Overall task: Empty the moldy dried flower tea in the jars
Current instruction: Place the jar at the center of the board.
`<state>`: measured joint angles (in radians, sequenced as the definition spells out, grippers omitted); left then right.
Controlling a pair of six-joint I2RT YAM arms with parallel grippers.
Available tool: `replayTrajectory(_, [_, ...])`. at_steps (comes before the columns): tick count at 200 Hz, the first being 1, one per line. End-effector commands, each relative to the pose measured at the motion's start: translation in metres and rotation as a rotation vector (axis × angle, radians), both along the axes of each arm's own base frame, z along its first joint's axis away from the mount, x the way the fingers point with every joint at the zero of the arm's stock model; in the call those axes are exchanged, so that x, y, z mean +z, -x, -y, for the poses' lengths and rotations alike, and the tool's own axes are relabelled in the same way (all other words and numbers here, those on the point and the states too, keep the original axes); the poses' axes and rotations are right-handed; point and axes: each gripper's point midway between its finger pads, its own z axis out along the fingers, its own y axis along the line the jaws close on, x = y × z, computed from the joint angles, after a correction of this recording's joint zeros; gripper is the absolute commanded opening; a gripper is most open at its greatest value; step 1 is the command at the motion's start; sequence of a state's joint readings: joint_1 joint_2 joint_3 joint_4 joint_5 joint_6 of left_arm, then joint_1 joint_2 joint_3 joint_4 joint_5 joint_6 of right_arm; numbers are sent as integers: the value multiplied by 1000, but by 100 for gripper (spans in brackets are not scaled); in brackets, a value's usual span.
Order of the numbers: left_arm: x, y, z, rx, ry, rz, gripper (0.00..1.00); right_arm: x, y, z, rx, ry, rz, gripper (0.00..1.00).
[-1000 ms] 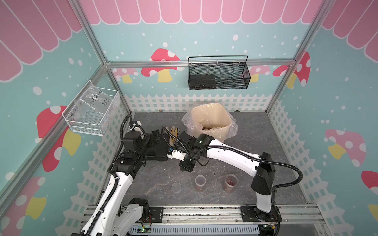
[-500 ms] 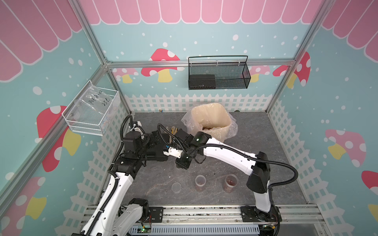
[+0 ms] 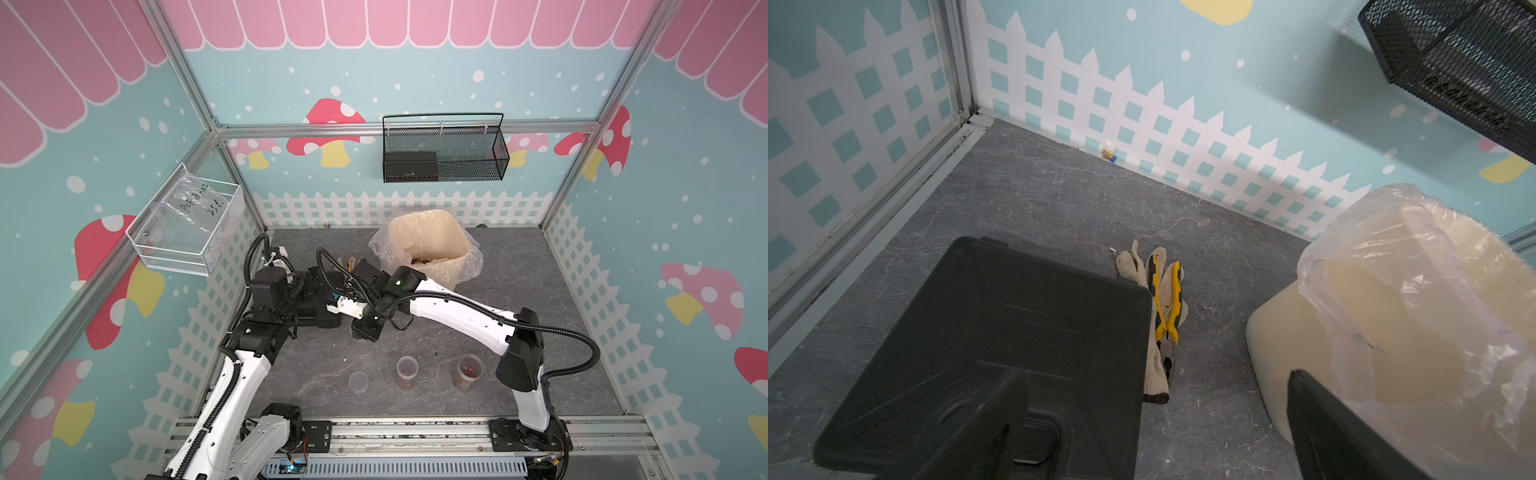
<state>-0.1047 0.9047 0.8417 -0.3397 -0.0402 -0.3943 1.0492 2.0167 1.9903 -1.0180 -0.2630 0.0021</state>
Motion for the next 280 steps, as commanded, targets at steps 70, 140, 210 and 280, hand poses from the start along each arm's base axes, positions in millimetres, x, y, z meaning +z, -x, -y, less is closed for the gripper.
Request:
replayTrajectory(70, [-2,3,-4,13,9,3,99,26,-3,-15,47,-82,78,26])
replayTrajectory(140, [11,11,-6,14,-8,60,99,76,-24,-16,-17,-195,241,35])
replayTrajectory(210, [56,28,44,-287,54,203,99,126,-9,32,-60,-378,404,62])
replayTrajectory(280, [58,46,99,-595,119,225,99,85,40,100,-14,-410,389,86])
